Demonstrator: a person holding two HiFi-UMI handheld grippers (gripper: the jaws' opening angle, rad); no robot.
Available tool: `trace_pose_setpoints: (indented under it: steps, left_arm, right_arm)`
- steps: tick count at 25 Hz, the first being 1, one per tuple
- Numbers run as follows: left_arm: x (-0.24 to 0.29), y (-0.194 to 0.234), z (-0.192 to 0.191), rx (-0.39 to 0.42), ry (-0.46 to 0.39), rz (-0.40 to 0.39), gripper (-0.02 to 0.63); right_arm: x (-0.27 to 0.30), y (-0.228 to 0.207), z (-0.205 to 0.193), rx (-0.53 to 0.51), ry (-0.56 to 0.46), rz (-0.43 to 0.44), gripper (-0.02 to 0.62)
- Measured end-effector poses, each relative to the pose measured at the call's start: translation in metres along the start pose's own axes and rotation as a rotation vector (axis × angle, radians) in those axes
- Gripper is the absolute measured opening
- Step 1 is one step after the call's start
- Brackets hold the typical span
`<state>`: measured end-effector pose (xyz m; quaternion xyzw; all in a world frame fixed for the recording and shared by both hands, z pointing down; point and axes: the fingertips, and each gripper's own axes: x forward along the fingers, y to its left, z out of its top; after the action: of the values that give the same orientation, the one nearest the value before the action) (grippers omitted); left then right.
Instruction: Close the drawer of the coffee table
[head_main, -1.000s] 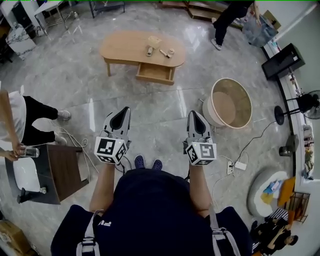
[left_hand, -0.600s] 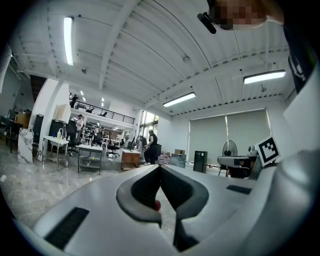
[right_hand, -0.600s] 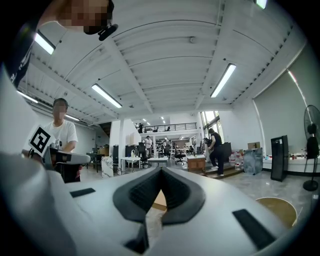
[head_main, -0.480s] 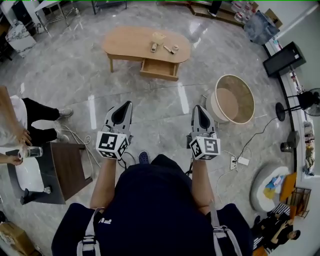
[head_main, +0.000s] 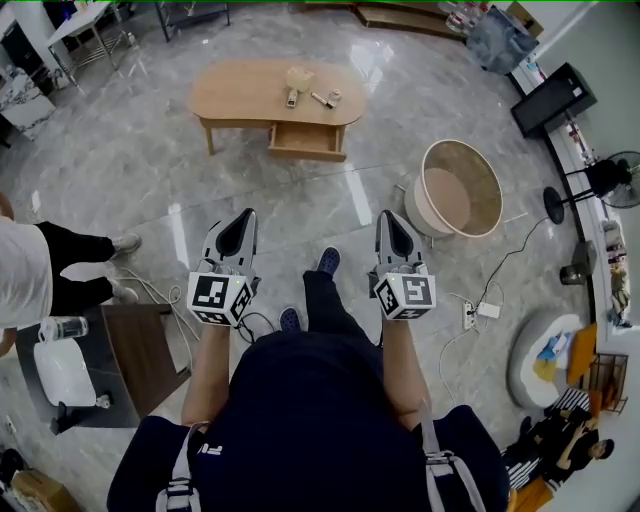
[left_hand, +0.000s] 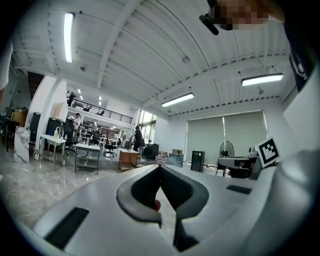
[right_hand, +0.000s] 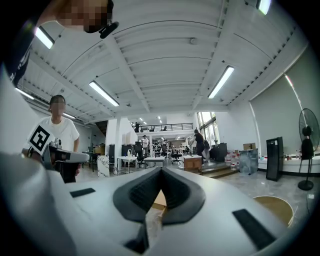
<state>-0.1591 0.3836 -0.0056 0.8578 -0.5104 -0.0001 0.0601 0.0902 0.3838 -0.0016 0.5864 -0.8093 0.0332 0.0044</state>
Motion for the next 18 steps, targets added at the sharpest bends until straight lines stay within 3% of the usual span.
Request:
trace_pose_setpoints:
  steps: [11, 18]
  left_arm:
    - [0.019, 0.019, 0.006, 0.008, -0.025, 0.038, 0.026]
    - [0.059, 0.033, -0.001, 0.011, -0.004, 0.051, 0.026]
  right_arm:
    - [0.030, -0.014, 0.003, 0.001, -0.024, 0.004, 0.025]
    - [0.073, -0.036, -0.004, 0.013, -0.025, 0.015, 0.025]
